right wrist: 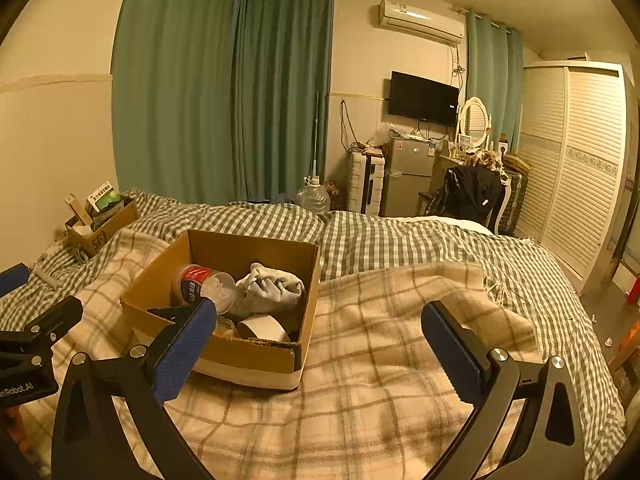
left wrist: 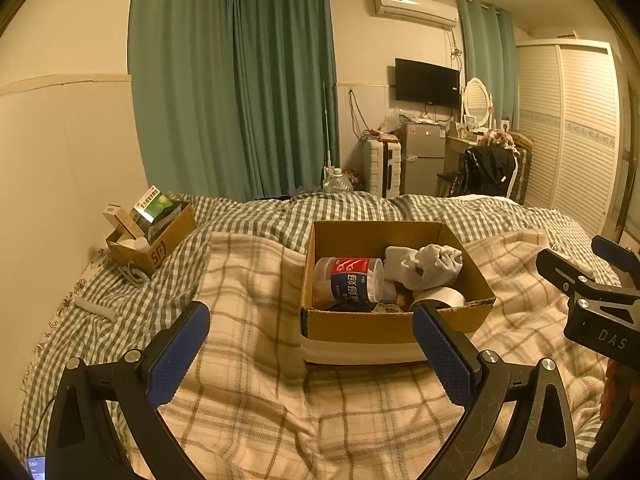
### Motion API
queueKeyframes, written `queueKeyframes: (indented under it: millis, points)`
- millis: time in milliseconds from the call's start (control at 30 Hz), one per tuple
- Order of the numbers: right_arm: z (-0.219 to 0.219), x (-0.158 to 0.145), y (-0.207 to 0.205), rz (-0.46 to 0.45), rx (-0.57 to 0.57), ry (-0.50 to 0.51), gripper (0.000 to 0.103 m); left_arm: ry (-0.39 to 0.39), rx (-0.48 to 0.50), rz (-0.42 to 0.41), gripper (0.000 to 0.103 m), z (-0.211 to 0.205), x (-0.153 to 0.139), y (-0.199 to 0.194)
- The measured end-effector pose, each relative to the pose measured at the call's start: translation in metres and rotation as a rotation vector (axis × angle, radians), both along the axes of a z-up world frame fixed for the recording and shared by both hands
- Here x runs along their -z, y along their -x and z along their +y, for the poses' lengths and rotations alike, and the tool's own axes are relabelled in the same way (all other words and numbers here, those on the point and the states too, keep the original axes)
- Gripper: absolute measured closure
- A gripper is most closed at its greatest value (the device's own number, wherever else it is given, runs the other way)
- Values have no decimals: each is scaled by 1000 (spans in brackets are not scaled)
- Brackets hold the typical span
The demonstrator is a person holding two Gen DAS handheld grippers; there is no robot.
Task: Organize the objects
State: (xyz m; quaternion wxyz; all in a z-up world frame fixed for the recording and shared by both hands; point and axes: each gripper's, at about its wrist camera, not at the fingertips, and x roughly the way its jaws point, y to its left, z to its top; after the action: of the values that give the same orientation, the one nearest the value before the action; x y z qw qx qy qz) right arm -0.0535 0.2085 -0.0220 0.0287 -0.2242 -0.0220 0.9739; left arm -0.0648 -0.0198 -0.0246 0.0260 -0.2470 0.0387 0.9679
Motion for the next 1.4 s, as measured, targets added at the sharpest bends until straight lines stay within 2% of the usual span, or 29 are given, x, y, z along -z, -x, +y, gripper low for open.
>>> queueKeyframes:
  millis: [1400]
  points:
    - [5, 2, 1, -8, 13, 15, 0, -1, 1, -13, 0, 1, 2, 2]
